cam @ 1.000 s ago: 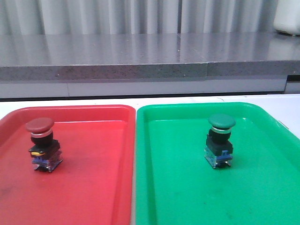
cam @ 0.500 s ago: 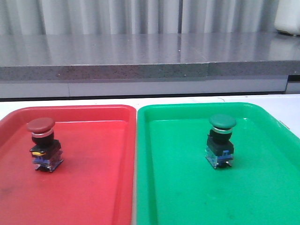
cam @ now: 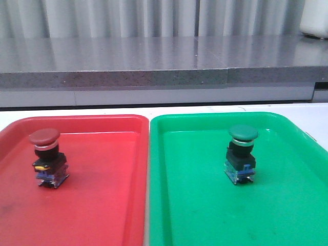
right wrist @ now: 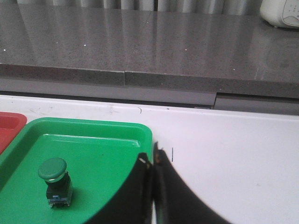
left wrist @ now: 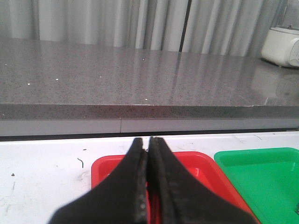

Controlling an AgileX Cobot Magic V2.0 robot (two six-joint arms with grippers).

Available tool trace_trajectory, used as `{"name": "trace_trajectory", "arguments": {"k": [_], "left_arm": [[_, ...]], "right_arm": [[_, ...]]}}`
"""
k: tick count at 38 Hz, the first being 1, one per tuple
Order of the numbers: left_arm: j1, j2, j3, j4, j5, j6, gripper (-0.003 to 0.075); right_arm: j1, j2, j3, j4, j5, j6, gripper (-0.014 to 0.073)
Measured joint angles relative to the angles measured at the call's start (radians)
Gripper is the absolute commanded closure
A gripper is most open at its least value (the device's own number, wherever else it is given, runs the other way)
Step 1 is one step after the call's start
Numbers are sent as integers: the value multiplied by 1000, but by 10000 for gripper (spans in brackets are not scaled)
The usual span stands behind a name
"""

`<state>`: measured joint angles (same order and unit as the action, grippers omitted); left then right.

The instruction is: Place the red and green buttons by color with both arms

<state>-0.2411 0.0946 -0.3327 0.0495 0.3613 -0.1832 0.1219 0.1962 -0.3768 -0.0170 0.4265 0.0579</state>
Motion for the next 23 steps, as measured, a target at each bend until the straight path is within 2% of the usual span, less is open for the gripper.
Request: {"name": "trace_trajectory", "arguments": {"k": [9,17,23], "left_arm": [[29,-38,62,-9,-38,0,740],[172,-100,204,-49,-53,0,740],[233,-100,304,-57,-97,0,740]], "right_arm": [[0,0,0,0,0,0,629],[0,0,0,-1,2,0,629],[0,0,0,-1,4,0,629]]}}
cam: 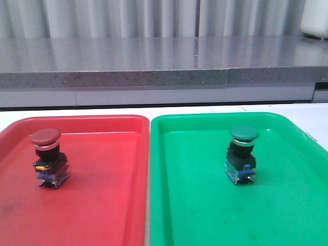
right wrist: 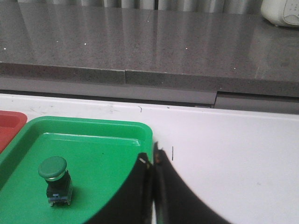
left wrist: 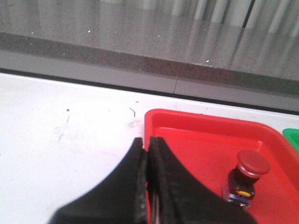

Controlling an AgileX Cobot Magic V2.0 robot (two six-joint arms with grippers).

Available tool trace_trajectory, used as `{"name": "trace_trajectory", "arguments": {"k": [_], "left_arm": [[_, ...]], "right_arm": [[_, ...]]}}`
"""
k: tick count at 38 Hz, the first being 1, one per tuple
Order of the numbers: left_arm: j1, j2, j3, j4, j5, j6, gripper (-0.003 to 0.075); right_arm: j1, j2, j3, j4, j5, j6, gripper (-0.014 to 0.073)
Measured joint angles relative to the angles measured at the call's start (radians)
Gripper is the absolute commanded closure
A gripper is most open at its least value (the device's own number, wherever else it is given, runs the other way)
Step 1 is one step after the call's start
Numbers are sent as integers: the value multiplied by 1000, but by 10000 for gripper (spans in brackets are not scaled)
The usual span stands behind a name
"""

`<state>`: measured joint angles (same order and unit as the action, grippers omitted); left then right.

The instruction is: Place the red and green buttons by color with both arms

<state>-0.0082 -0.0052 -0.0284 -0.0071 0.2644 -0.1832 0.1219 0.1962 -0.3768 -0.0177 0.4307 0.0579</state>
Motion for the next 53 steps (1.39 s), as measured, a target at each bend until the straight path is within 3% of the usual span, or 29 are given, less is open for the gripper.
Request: {"name": "trace_trajectory", "arguments": {"k": [13,42,48,53], "left_arm": [[14,0,32,-2,-116,0,740],[14,0,32,-2,-120,0,740],[14,0,32,-2,-120,0,740],[14,0,32,-2,-120,0,740]], "right_arm": [[0,0,0,0,2,0,629],[0,0,2,0,2,0,629],[-17,-24,65,-2,-65,-13,629],[-66,-94,210,-2,-167,-58,629]]}}
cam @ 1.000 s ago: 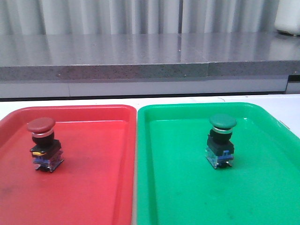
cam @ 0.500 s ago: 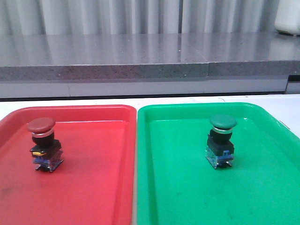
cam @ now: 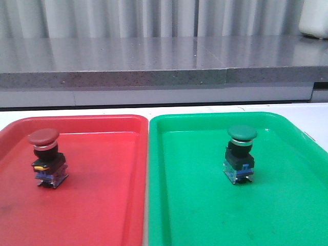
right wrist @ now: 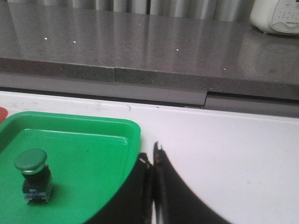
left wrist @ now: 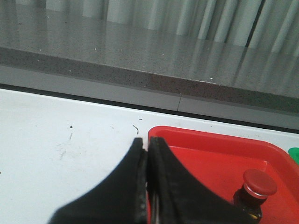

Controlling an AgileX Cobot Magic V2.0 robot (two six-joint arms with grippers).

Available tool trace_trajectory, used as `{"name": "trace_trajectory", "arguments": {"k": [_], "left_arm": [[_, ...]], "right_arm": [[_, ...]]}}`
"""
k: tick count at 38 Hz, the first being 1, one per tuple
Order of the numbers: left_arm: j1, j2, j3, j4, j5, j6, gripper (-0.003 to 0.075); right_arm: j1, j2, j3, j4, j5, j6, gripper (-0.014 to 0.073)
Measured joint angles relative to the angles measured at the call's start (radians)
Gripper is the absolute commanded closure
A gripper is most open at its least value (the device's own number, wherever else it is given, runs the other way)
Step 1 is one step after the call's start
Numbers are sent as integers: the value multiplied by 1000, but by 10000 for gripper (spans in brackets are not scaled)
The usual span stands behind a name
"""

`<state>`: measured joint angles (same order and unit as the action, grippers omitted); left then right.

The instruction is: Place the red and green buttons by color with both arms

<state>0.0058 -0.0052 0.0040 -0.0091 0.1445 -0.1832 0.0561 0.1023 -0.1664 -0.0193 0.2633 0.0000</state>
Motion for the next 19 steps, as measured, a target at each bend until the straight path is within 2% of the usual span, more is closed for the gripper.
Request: {"name": "trace_trajectory", "arguments": {"k": [8,19], "left_arm": [[0,0,0,0,0,0,740],[0,0,0,0,-2,0,740]], "right_arm": [[-48,-104,180,0,-39,-5,629],[-50,-112,193,0,-1,-5,629]]}}
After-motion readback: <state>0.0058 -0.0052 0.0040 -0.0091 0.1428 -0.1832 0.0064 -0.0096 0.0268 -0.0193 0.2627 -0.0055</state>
